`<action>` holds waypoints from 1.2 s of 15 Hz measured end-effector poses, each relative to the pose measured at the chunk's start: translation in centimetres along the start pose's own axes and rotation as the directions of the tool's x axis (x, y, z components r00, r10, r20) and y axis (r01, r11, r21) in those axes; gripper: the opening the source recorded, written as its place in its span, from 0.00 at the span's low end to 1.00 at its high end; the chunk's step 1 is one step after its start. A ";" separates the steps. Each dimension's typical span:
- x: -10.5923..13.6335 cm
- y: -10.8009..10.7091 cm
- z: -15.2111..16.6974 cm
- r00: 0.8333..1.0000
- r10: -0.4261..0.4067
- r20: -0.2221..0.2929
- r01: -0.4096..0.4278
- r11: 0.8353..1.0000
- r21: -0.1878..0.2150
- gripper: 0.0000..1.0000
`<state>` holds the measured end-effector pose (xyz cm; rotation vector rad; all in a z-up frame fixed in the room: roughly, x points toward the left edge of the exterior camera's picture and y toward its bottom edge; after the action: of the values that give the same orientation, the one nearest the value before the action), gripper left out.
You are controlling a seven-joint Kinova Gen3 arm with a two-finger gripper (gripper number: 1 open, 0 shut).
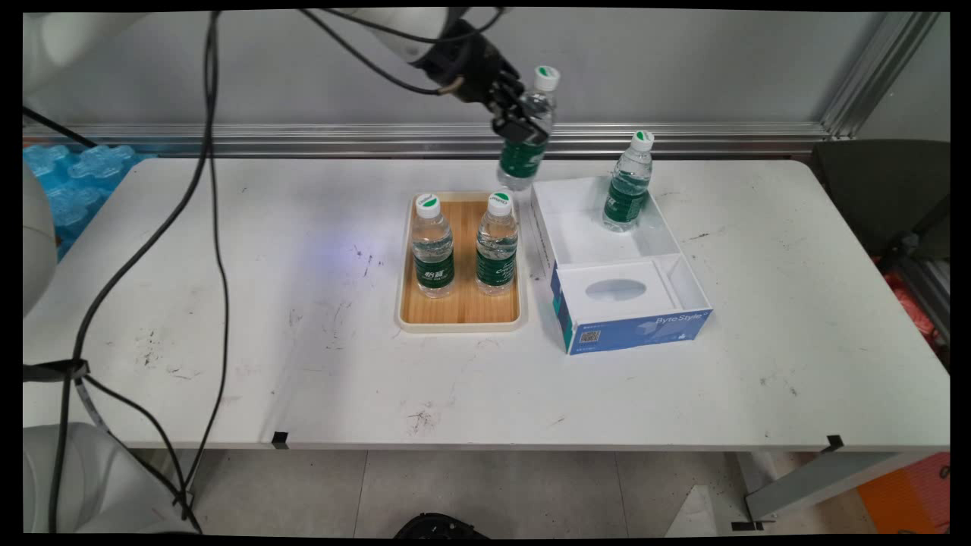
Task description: Place the picked object on the tray
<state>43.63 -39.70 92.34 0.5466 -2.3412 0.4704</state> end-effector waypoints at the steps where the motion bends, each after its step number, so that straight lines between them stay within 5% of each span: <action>1: -0.8 -0.2 -0.4 1.000 -0.002 -0.002 0.002 1.000 0.003 0.00; 8: -6.0 -1.2 -0.1 1.000 -0.006 -0.023 0.005 1.000 -0.023 0.00; 18: -10.1 -2.5 2.5 0.999 0.015 -0.044 -0.018 0.998 -0.065 0.00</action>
<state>50.41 -40.37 84.09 0.4823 -2.3120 0.4079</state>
